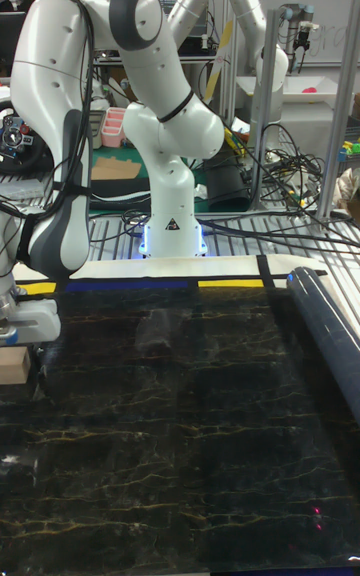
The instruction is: Hold a small block with the gripper and sweep it from left to right on the table
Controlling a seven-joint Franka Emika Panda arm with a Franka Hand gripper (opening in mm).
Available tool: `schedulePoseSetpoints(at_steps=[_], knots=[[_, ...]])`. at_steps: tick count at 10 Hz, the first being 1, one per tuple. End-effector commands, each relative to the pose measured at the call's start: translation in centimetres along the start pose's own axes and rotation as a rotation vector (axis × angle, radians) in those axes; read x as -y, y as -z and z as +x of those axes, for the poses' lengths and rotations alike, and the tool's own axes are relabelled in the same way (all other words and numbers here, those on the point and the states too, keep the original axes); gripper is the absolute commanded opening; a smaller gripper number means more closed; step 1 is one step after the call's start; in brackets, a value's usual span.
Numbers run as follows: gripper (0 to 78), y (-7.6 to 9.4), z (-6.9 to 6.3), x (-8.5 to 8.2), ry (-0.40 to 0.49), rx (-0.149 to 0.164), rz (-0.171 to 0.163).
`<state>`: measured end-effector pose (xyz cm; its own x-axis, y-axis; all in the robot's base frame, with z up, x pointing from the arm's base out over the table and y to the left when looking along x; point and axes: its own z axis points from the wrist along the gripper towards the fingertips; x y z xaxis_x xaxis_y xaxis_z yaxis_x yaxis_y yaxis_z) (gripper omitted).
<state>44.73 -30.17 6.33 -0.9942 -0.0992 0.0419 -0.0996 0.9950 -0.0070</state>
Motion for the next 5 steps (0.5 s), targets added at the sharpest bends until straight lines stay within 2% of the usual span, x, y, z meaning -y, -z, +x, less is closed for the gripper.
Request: schedulePoseSetpoints(at_steps=[1,5], knots=[[77.4,0.25,-0.09,0.14,0.004,0.007,0.002],[77.4,0.58,-0.07,0.23,0.009,0.006,0.002]])
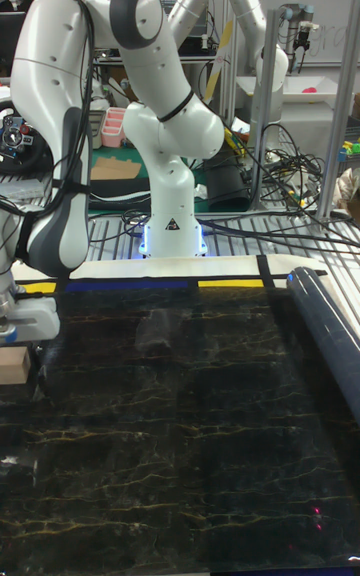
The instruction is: Hold a small block with the gripper and sweep it from left to right on the table
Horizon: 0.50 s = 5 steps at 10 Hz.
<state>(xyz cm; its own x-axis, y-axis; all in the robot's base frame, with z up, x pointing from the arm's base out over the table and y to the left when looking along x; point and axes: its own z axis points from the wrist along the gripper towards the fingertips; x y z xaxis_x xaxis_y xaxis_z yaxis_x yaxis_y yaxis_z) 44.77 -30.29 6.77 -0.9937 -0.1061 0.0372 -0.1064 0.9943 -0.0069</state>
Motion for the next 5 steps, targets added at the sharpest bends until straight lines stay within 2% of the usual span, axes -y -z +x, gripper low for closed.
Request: schedulePoseSetpoints(at_steps=[1,5], knots=[[77.4,0.14,-0.06,0.1,0.002,0.001,0.002],[77.4,0.14,-0.06,0.09,0.012,-0.001,0.003]])
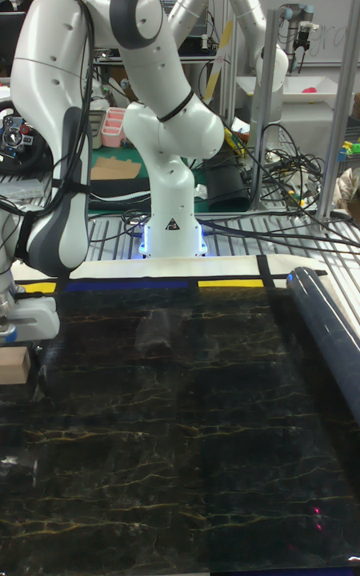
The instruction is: Hold a small block with the gripper and sweep it from left to right on the table
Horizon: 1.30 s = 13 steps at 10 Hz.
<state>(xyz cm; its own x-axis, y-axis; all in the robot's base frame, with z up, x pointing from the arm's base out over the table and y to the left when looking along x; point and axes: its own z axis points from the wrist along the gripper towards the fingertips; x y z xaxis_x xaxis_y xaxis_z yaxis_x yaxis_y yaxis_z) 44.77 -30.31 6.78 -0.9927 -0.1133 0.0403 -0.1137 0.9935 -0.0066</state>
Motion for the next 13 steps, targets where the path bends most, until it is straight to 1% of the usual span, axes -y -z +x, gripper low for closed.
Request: schedulePoseSetpoints(at_steps=[1,7,8,13], knots=[[77.4,0.12,-0.06,0.08,0.007,0.001,0.004],[77.4,0.12,-0.06,0.08,0.016,0.0,0.005],[1.1,0.12,-0.06,0.08,0.016,0.0,0.005],[1.1,0.12,-0.06,0.08,0.016,0.0,0.005]])
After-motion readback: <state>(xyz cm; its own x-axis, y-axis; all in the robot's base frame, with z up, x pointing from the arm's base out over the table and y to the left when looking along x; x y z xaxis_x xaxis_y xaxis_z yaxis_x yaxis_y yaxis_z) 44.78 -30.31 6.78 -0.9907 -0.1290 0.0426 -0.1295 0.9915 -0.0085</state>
